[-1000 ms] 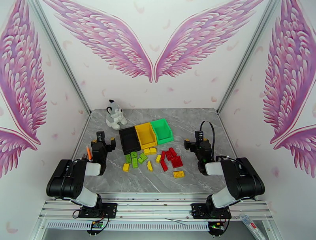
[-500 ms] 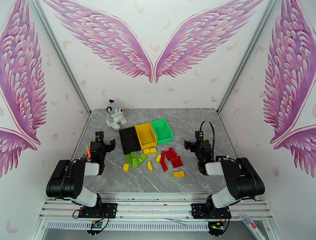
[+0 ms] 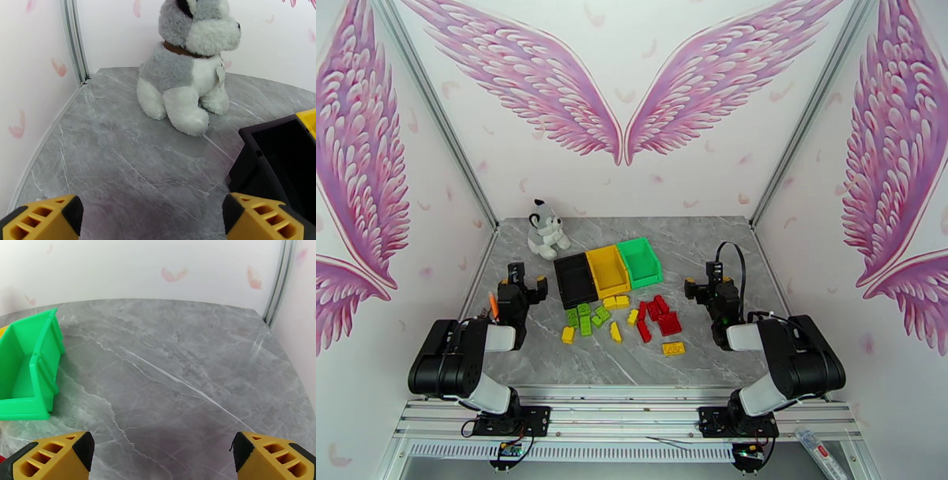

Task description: Sort the legos into containers by color

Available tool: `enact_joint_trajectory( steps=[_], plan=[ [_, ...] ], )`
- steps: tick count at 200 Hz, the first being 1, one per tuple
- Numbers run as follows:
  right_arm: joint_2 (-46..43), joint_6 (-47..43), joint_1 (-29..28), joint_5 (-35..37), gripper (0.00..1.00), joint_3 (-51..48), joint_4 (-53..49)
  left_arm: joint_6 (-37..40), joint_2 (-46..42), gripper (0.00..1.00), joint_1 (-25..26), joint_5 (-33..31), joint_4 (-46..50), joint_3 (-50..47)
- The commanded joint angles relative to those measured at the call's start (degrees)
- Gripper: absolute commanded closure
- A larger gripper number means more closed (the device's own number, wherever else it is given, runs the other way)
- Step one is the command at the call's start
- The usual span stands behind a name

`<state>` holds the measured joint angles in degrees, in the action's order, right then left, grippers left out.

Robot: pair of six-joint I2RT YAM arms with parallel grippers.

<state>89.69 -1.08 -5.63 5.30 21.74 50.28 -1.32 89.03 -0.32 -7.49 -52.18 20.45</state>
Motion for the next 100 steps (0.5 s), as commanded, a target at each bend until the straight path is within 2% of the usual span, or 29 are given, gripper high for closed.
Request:
enact_joint_trajectory(
  steps=[1, 17, 38, 50, 60, 76, 87, 100],
  plan=[
    [-1.01, 0.16, 0.14, -0.61, 0.01, 0.98, -0.19, -0.40, -2.07, 0.01, 0.14, -3.53, 1.08, 1.10],
    [-5.35, 1.23, 0.10, 2.50, 0.01, 2.56, -7.16, -1.76, -5.66, 0.01, 0.31, -8.49, 2.77, 0.16],
    [-12.26, 1.19, -0.68, 4.80, 0.01, 1.28, -10.57, -1.11, -10.97, 0.01, 2.52, -15.51, 4.35, -1.02],
    [-16.52, 1.90, -1.65, 6.80, 0.01, 0.82, -13.57, -0.16, -15.55, 0.01, 5.18, -21.15, 9.14, -0.04],
    [-20.16, 4.18, -2.17, 8.67, 0.01, 0.38, -15.95, -2.81, -20.05, 0.01, 6.72, -24.63, 15.47, 1.64],
    [-26.16, 9.02, -2.34, 10.36, 0.01, 2.16, -24.56, -7.50, -27.05, 0.01, 7.25, -21.96, 25.97, 4.52],
    [-29.26, 16.31, -2.28, 12.87, 0.01, 4.16, -31.15, -10.36, -30.76, 0.01, 7.55, -18.87, 28.98, 5.27],
    [-31.60, 21.65, -2.19, 10.84, 0.01, 6.54, -36.60, -13.09, -35.40, 0.01, 7.87, -14.83, 31.85, 5.57]
  ],
)
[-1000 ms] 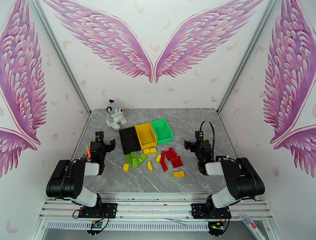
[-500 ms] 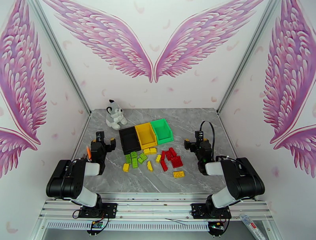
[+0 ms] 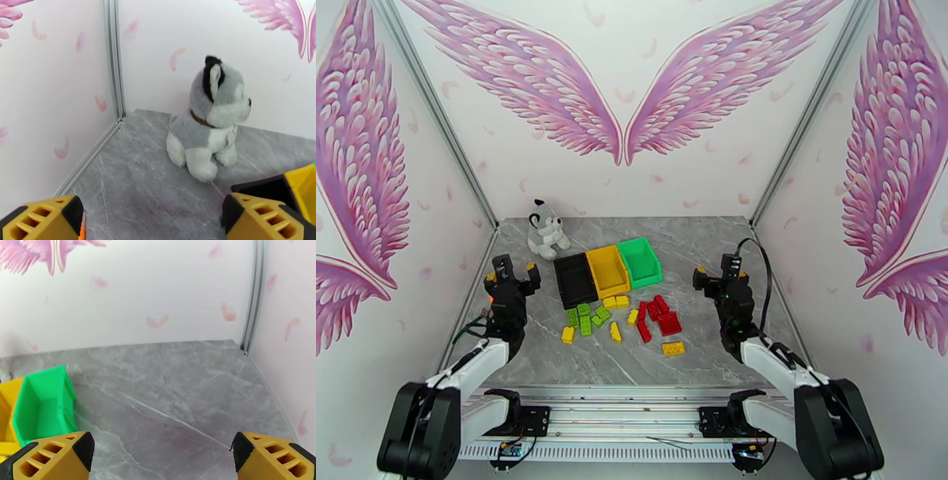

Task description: Sort the legos into containers by color

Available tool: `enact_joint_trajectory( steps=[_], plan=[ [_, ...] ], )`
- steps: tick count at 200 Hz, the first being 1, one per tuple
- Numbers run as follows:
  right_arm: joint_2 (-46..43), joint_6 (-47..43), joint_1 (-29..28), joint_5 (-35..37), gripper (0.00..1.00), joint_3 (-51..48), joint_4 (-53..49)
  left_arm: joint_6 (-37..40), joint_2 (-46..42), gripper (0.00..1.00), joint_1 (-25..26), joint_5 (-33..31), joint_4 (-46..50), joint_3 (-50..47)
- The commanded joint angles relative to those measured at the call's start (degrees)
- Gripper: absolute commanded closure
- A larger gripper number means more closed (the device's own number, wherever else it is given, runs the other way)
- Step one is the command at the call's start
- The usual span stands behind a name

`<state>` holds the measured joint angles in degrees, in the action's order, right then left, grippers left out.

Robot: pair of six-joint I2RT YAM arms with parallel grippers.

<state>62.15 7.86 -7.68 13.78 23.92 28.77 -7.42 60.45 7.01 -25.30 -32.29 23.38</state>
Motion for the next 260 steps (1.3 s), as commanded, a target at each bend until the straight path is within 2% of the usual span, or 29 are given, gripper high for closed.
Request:
enact_joint_trajectory(
  steps=[1, 20, 35, 59, 73, 86, 103, 121, 139, 149, 171, 210, 229, 260],
  plan=[
    [-4.19, 13.15, -0.14, 2.29, 0.01, 4.41, -15.56, -7.43, -7.17, 0.01, 0.55, 3.20, 12.19, 2.69],
    [-6.39, 22.81, 0.23, 1.71, 0.01, 6.68, -23.39, -17.19, -13.52, 0.01, 0.51, 4.76, 15.02, 1.40],
    [-7.13, 21.11, 0.65, -5.74, 0.01, 9.27, -27.08, -23.99, -17.07, 0.01, 0.30, 8.57, 16.51, 0.91],
    [-5.09, 19.23, 0.17, -16.13, 0.23, 16.60, -36.96, -30.25, -17.25, 0.01, 1.41, 19.82, 23.98, 6.63],
    [-3.23, 19.23, -1.15, -18.09, 0.31, 20.08, -42.85, -32.82, -16.15, 0.05, 3.94, 21.74, 31.04, 9.77],
    [-1.86, 18.87, -3.00, -18.69, 0.31, 21.32, -47.66, -31.34, -15.81, 0.09, 7.86, 22.89, 35.86, 11.60],
    [-1.09, 17.93, -6.20, -18.60, 0.28, 21.15, -51.55, -29.52, -16.59, 0.10, 14.07, 20.28, 41.50, 12.29],
    [-0.82, 17.25, -9.65, -17.52, 0.27, 20.14, -54.13, -28.66, -18.59, 0.10, 19.15, 19.00, 41.77, 9.25],
    [-0.21, 16.23, -13.40, -15.82, 0.26, 18.23, -54.28, -28.06, -20.47, 0.07, 22.65, 17.22, 37.88, 4.11],
    [1.74, 16.01, -14.94, -16.48, 0.25, 18.35, -53.70, -28.47, -20.65, 0.01, 22.98, 18.34, 36.81, 3.00],
    [10.19, 14.62, -18.40, -16.62, 0.26, 22.50, -54.58, -27.12, -19.95, 0.01, 23.92, 19.47, 37.59, 4.21],
    [23.10, 12.86, -25.73, -13.67, 0.44, 28.49, -53.97, -26.96, -19.91, 0.01, 24.54, 19.61, 35.93, 3.12],
    [25.55, 11.90, -28.80, -11.60, 0.47, 30.43, -54.00, -26.85, -19.12, 0.01, 24.92, 20.00, 34.95, 2.96],
    [24.44, 12.54, -32.51, -11.10, 0.45, 30.84, -55.17, -26.70, -17.52, 0.01, 25.41, 19.86, 34.68, 3.25]
  ],
)
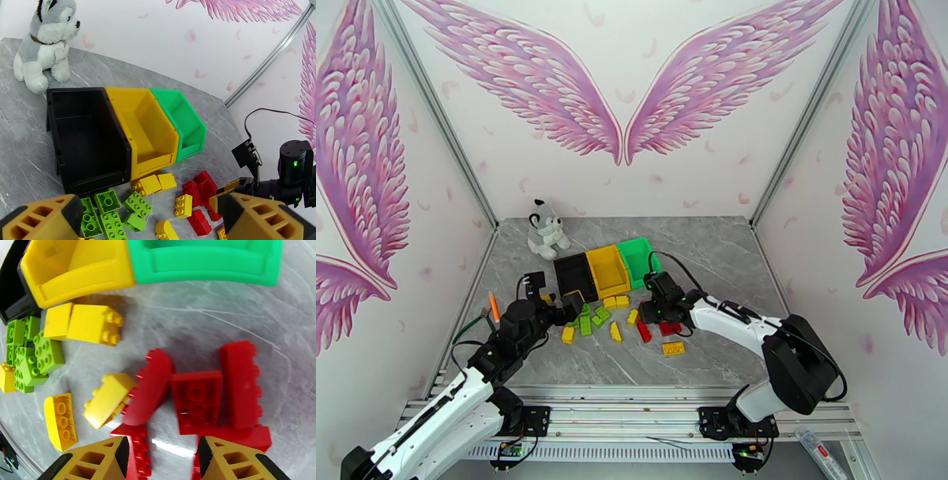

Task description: Sort the legos into containers by color

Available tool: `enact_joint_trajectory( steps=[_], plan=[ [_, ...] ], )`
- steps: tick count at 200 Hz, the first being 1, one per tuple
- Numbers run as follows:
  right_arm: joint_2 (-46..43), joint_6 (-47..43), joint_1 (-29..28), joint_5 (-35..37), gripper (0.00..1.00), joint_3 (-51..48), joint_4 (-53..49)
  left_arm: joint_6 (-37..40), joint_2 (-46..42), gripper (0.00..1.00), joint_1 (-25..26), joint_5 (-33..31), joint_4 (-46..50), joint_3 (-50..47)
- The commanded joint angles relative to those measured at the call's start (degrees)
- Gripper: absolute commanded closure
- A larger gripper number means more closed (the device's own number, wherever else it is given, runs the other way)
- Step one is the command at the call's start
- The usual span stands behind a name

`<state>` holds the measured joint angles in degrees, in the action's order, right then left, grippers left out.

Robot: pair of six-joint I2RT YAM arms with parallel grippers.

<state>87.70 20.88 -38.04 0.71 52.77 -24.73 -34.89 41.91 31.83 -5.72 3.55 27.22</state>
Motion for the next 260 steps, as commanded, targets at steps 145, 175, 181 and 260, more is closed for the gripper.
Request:
enact_joint_trajectory(
  steps=[145, 175, 181, 260],
  plan=[
    [7.91, -0.54, -3.53, -2.22, 0.52, 6.54, -10.00, 1.08, 3.75, 0.01, 1.13, -1.13, 0.05, 0.46],
    [10.17, -0.67, -3.47, -2.40, 0.52, 7.20, -10.07, 1.02, 3.76, 0.01, 1.13, -1.49, 0.05, 0.36],
    [10.77, -0.67, -3.53, -2.39, 0.53, 7.35, -10.07, 0.97, 3.75, 0.01, 1.12, -1.62, 0.05, 0.37],
    [5.47, -0.64, -3.62, -0.99, 0.82, 6.58, -10.75, 0.38, 3.86, 0.01, 1.15, -2.77, -4.25, -1.93]
  ],
)
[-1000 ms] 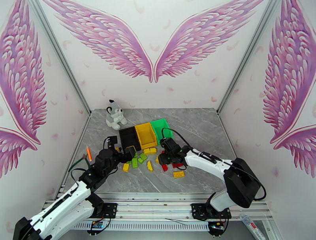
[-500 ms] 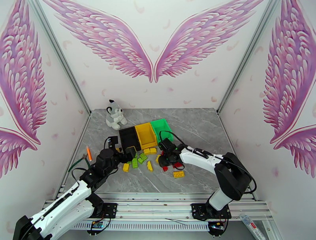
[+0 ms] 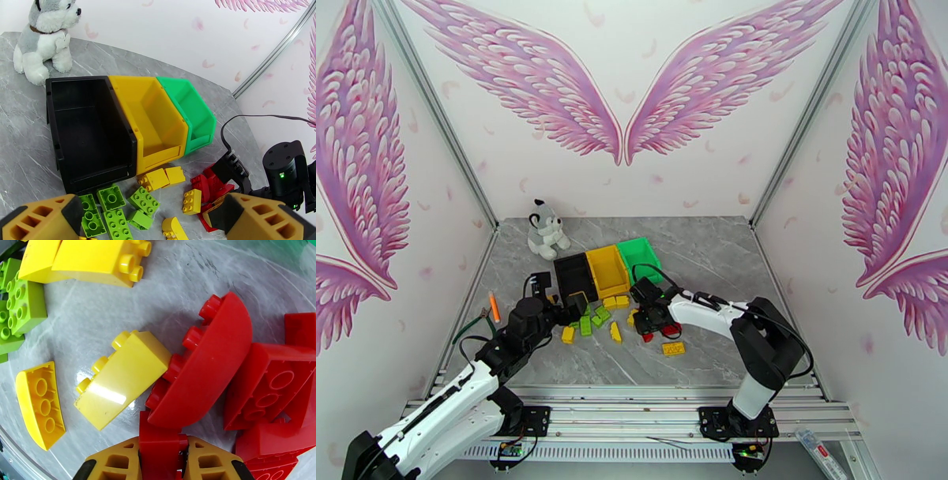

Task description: Sort the legos into containers by color

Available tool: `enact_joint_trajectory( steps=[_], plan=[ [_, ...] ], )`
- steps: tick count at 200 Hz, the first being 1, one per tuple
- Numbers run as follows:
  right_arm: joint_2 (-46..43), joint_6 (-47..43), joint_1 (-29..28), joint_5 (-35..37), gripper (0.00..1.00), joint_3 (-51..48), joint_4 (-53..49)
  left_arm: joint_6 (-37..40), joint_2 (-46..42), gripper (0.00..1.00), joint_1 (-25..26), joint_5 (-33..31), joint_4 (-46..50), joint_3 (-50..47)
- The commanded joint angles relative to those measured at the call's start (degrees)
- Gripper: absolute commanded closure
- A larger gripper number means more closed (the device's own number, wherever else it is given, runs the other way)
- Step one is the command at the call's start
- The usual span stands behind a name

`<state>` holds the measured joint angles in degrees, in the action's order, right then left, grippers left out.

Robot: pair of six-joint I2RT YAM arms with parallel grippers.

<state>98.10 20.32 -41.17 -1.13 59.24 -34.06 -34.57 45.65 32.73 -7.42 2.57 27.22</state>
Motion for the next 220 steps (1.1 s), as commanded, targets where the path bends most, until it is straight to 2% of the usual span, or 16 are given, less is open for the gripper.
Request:
enact_joint_trajectory(
  steps=[1, 39, 61, 93, 137, 161, 184, 199, 220],
  plan=[
    [-5.11, -0.04, -0.45, 0.94, 0.82, 0.10, -1.39, 0.08, 0.13, 0.01, 0.24, -1.04, -3.44, -2.09],
    [-12.26, 1.16, -0.49, 1.12, 0.84, -0.31, -0.26, 0.27, 1.97, 0.01, 0.36, -1.23, -4.31, -1.80],
    [-12.16, 2.38, -0.49, -0.02, 0.83, 4.42, -0.77, -0.18, 4.01, 0.01, 0.32, -1.24, -3.43, -0.96],
    [-4.30, 2.01, -0.49, 2.86, 0.84, 16.14, -2.76, -0.28, 5.85, 0.01, 0.32, -1.57, -2.81, -0.48],
    [11.91, 1.50, -0.35, 4.04, 0.83, 34.88, -5.21, -0.82, 3.22, 0.01, 0.06, -7.89, -0.58, -1.57],
    [19.36, 1.42, -0.40, 5.49, 0.75, 44.76, -7.02, -0.40, 1.72, 0.01, -0.10, -8.96, -0.58, -2.08],
    [25.17, 0.83, -0.43, 6.43, 0.61, 53.31, -9.65, 0.09, 1.23, 0.01, -0.20, -8.37, -0.06, -1.76],
    [26.69, 0.48, -0.40, 7.33, 0.50, 56.36, -11.33, 0.33, 1.36, 0.01, -0.15, -7.59, 0.50, -1.32],
    [24.75, 0.16, -0.40, 7.61, 0.44, 55.86, -11.94, 0.84, 1.37, 0.01, -0.28, -6.18, 0.63, -0.94]
  ],
)
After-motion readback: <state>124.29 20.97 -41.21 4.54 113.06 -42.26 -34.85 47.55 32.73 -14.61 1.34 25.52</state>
